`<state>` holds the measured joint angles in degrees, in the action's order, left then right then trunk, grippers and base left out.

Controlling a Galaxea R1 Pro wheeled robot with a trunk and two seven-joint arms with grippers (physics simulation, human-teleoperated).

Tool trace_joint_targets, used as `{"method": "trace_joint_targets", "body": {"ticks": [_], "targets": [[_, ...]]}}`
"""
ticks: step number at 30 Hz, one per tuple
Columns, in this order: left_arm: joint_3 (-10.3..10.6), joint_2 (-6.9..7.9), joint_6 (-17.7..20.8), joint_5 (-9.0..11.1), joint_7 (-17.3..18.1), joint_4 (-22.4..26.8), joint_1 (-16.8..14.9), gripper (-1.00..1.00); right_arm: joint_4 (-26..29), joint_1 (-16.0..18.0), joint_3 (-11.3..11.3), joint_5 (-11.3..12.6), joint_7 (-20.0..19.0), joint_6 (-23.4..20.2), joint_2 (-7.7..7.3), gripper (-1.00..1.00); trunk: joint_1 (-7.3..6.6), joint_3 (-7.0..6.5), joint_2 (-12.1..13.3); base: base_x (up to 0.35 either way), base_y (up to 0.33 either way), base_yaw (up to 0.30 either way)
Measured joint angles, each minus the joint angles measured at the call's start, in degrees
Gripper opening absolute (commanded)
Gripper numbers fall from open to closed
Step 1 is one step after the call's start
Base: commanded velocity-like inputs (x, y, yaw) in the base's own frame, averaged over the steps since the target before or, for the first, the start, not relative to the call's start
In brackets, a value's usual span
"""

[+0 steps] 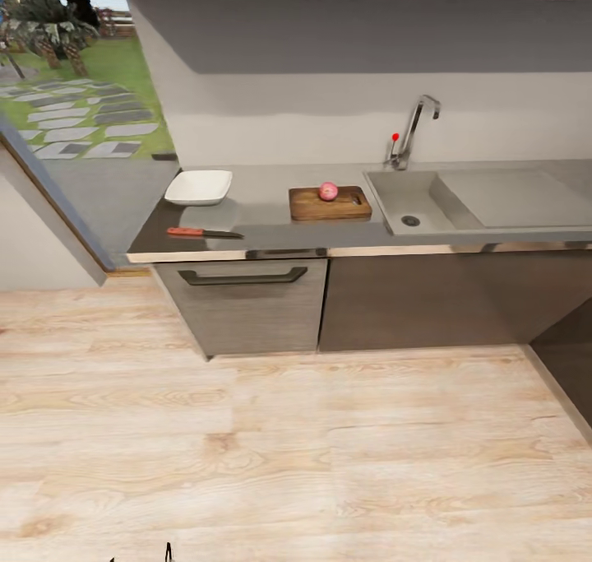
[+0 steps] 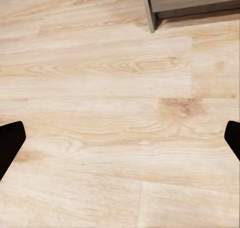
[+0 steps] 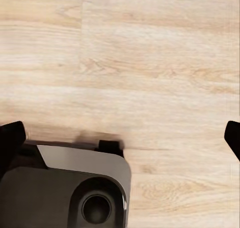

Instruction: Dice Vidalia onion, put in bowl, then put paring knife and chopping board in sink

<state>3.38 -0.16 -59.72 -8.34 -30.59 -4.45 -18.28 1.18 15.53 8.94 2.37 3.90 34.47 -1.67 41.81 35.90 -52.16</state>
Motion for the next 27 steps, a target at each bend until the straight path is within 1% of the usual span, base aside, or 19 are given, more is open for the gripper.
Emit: {"method": "trace_joint_targets", "body": {"ticks": [27], "targets": [[0.0,0.00,0.1,0.0,0.0,0.0,0.0,1.00,0.0,0.0,0.0,0.0,0.0,0.0,0.00,1.00,0.00,0.00,0.0,0.000,0.280,0.000]]}}
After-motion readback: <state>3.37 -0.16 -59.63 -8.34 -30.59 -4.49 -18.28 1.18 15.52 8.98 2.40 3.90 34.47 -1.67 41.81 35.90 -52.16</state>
